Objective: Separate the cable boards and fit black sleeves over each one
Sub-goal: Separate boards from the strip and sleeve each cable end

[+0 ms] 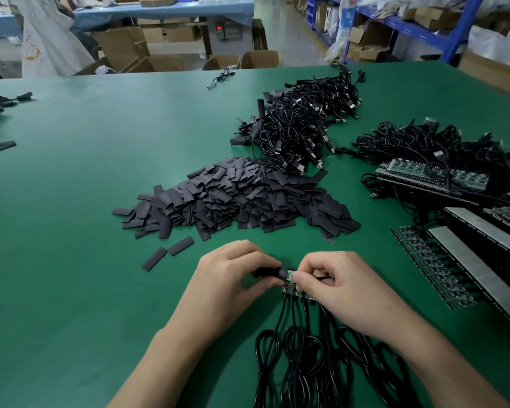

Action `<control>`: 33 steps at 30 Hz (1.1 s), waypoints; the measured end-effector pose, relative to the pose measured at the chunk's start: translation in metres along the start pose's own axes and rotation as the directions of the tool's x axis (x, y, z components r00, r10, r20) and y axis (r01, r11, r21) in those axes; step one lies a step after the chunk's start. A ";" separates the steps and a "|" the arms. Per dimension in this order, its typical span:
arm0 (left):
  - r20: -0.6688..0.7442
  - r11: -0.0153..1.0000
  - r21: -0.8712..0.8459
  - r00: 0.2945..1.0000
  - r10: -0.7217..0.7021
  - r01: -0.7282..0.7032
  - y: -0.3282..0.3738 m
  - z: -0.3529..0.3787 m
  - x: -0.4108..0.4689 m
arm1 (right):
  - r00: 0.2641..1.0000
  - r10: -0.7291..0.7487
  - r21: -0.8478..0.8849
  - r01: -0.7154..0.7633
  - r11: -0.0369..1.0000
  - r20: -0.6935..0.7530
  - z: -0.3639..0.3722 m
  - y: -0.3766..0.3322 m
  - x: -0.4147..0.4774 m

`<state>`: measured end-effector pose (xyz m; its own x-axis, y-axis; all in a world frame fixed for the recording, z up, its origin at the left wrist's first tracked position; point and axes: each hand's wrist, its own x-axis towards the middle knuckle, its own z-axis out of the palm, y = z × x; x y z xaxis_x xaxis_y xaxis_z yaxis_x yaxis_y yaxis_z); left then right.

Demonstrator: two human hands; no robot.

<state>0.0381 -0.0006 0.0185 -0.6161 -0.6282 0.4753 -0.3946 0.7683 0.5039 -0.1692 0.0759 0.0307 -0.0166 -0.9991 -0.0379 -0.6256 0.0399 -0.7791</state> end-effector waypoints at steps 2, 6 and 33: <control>0.022 1.000 -0.008 1.000 -0.002 0.002 0.000 0.000 0.000 | 1.000 -0.002 0.005 0.002 1.000 0.007 -0.001 0.000 0.000; 0.017 0.997 -0.077 1.000 -0.017 0.018 0.000 -0.001 0.000 | 1.000 -0.006 0.024 0.006 1.000 -0.003 -0.002 0.000 0.000; 0.005 0.999 -0.042 1.000 0.012 -0.012 0.000 0.001 0.000 | 1.000 0.010 0.066 -0.011 0.998 0.016 -0.002 0.000 0.000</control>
<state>0.0374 -0.0003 0.0177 -0.6242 -0.6181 0.4779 -0.3585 0.7701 0.5277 -0.1709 0.0758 0.0314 -0.0107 -0.9984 -0.0555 -0.5721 0.0516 -0.8185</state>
